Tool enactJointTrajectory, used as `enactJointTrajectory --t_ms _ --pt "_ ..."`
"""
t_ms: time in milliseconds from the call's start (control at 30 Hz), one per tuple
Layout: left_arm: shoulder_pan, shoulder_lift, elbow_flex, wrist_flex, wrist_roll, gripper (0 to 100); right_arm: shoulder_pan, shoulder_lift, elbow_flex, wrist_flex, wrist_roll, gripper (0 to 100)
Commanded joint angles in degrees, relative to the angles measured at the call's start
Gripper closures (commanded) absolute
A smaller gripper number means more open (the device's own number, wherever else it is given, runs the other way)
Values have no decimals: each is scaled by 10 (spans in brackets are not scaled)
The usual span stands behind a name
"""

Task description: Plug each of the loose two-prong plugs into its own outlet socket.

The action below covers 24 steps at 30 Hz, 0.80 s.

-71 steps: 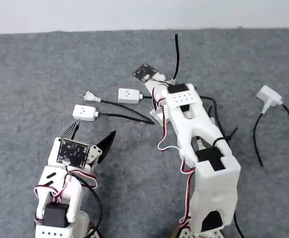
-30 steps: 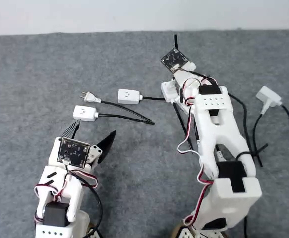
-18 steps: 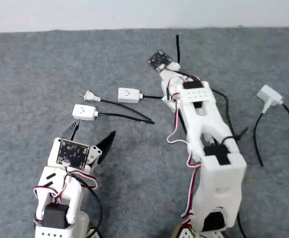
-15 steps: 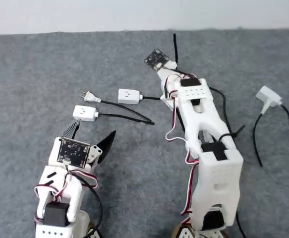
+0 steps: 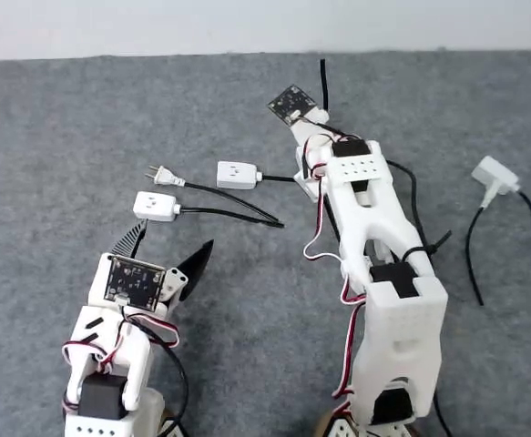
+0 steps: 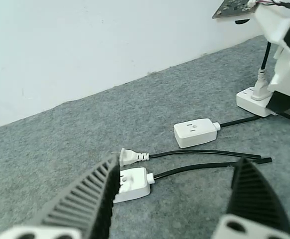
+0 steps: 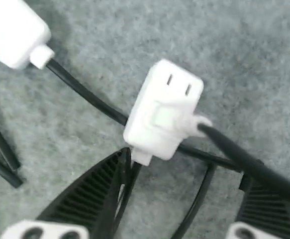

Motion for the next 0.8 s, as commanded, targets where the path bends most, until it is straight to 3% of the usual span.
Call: enactJointTrajectory --t_ms 0,233,567,767 --pt "3 2 -6 -18 3 651 0 -2 -33 -11 21 656" --pt "3 2 -6 -18 3 651 0 30 -33 -8 21 664" --pt "3 2 -6 -18 3 651 -3 58 -36 -12 22 935" --pt "3 2 -6 -18 3 651 2 79 -37 -7 22 990"
